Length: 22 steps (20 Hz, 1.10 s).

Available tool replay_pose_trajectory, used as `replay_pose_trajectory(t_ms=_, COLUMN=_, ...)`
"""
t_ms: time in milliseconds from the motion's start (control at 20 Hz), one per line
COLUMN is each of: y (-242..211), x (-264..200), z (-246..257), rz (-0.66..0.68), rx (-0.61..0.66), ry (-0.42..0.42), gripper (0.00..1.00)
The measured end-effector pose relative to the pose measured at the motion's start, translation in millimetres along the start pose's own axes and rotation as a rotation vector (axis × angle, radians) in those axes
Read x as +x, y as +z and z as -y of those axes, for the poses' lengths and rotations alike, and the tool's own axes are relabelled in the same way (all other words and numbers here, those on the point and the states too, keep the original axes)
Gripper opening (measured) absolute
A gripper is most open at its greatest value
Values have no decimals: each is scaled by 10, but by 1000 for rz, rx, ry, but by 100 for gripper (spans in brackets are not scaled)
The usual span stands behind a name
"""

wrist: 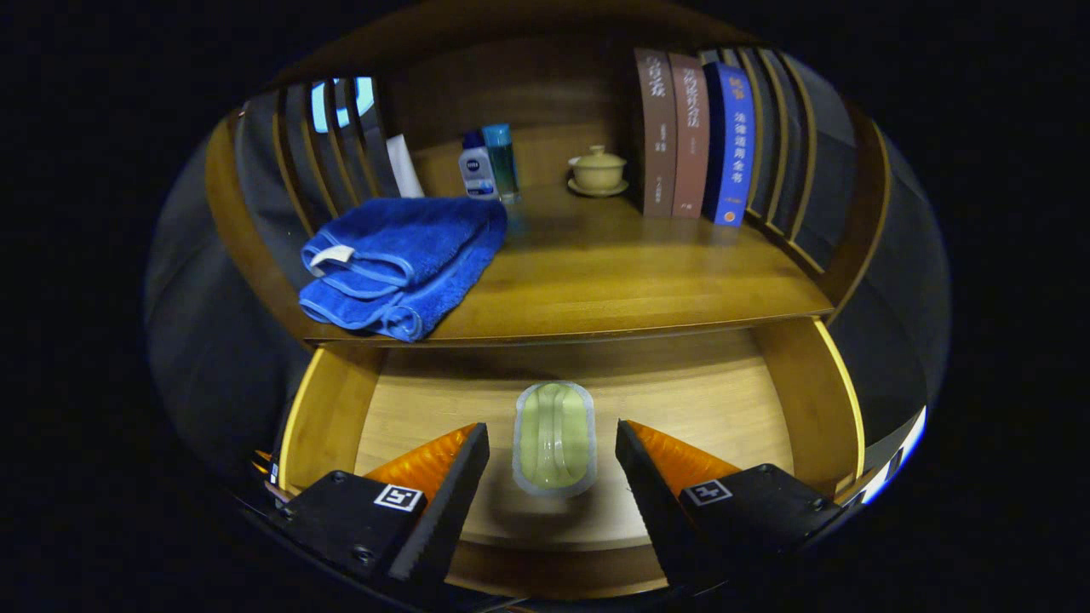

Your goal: Pull open the drawer, take out the items inside it, and place them on the countertop above the cabinet.

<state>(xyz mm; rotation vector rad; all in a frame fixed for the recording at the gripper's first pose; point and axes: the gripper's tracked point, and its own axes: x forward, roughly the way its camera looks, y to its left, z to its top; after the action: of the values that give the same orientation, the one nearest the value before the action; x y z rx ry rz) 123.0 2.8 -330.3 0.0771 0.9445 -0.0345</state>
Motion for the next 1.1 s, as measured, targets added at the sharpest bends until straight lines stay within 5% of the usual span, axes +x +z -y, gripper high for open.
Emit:
replay_pose_trajectory(t_ms=350, y=-297, x=308, z=-91, rz=-201, rx=-33, ry=17, gripper=91)
replay_pose_trajectory(t_ms=650, y=-253, x=411, z=-45, rz=-236, rx=-14, ry=-7, gripper=86)
replay_pose_trajectory(t_ms=1000, y=-434, x=544, z=54, rz=-299, rx=11, ry=-39, gripper=25)
replay_pose_trajectory(t_ms=1100, y=-426, x=504, z=46, rz=-297, rx=-6, ry=-37, gripper=25)
